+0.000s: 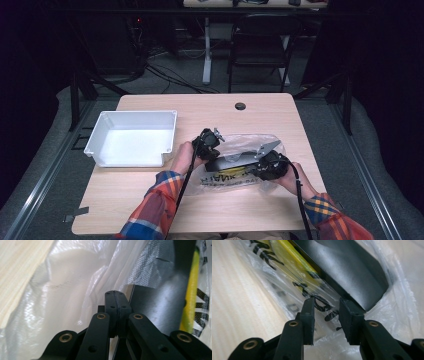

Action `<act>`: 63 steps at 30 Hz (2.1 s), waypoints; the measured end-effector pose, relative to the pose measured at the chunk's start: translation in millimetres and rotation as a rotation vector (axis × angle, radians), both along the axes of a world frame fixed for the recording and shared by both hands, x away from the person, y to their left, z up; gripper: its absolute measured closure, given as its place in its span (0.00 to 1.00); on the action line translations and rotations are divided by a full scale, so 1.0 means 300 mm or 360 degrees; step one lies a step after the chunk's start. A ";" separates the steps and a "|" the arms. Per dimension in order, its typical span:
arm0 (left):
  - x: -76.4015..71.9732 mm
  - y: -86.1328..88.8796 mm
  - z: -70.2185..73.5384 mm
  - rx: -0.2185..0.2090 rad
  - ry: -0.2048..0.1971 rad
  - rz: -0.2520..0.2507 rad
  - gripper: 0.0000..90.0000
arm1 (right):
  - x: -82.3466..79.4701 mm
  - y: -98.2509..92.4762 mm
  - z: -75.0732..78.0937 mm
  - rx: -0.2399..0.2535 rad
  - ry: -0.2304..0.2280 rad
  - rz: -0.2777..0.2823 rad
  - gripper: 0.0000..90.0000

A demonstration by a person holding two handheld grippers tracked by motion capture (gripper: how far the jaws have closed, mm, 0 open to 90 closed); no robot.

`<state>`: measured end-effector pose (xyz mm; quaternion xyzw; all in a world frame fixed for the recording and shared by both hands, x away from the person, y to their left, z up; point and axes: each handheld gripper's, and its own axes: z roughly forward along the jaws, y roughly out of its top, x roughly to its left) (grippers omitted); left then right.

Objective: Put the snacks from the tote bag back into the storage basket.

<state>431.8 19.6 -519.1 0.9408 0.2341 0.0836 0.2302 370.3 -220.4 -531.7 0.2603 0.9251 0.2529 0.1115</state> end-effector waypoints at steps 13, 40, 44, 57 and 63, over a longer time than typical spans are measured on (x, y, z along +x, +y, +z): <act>0.086 -0.026 -0.065 0.0203 -0.0016 0.0136 1.00 | 0.023 0.025 -0.083 -0.0088 0.0066 -0.0043 0.98; 0.042 0.048 0.093 0.0031 -0.0104 0.0158 0.75 | 0.015 0.004 0.015 0.0013 0.0017 -0.0041 0.87; 0.000 0.027 0.128 -0.0036 -0.0059 0.0027 0.68 | 0.010 0.001 0.040 0.0059 0.0020 -0.0040 0.80; -0.034 -0.022 0.071 0.0010 0.0138 -0.0143 0.53 | 0.009 -0.073 0.102 0.0161 0.0054 -0.0069 0.44; -0.036 -0.025 0.057 0.0019 0.0196 -0.0163 0.50 | 0.016 -0.100 0.102 0.0178 0.0061 -0.0104 0.43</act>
